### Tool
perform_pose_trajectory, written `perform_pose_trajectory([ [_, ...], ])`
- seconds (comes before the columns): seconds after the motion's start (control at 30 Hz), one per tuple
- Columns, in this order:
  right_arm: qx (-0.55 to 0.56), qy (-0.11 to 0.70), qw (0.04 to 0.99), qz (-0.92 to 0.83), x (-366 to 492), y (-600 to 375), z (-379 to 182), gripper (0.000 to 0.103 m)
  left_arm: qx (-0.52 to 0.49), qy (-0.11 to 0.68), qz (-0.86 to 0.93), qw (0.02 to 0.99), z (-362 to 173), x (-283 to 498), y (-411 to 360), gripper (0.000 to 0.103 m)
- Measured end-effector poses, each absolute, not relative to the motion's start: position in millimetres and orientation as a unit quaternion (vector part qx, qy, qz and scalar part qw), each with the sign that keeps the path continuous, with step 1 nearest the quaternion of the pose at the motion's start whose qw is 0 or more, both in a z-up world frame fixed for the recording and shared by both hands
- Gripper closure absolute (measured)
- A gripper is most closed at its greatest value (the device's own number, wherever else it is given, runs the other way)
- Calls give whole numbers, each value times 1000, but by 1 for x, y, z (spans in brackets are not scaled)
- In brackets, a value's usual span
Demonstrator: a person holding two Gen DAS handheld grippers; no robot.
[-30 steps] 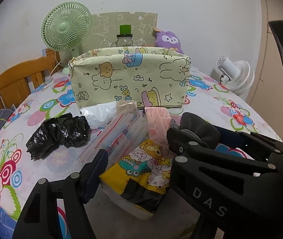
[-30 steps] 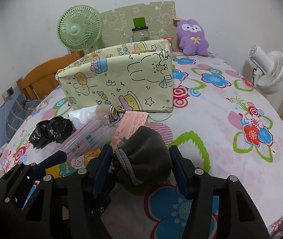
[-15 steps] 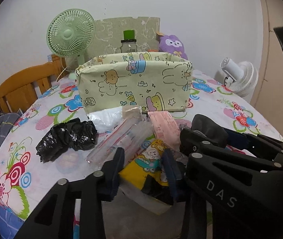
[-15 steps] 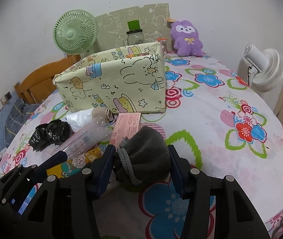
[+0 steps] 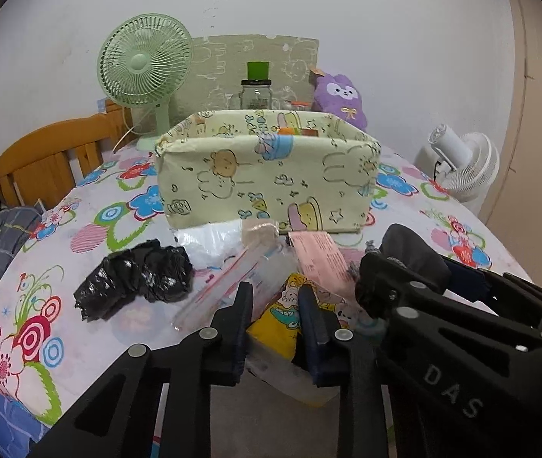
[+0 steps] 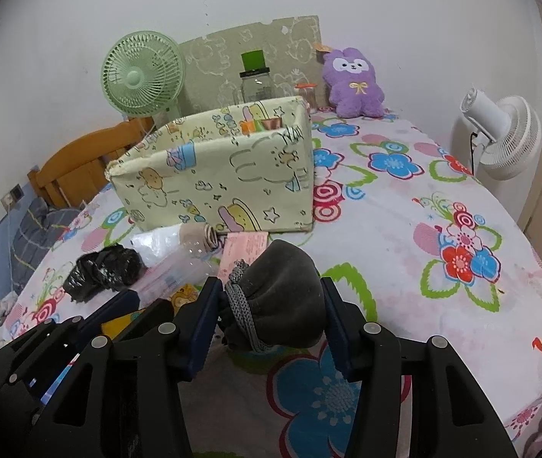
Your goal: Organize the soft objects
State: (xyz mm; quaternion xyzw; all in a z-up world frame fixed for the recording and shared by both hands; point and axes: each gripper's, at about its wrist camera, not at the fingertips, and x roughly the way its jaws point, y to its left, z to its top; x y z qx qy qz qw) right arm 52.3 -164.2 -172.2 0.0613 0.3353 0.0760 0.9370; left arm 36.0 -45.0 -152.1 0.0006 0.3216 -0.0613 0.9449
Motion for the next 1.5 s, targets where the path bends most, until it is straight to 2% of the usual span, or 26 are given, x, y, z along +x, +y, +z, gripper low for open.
perform_pose_trajectory([
  [1.5, 54, 284, 955, 71, 69, -155, -63, 48, 0, 297, -69, 952, -55, 67, -44, 82],
])
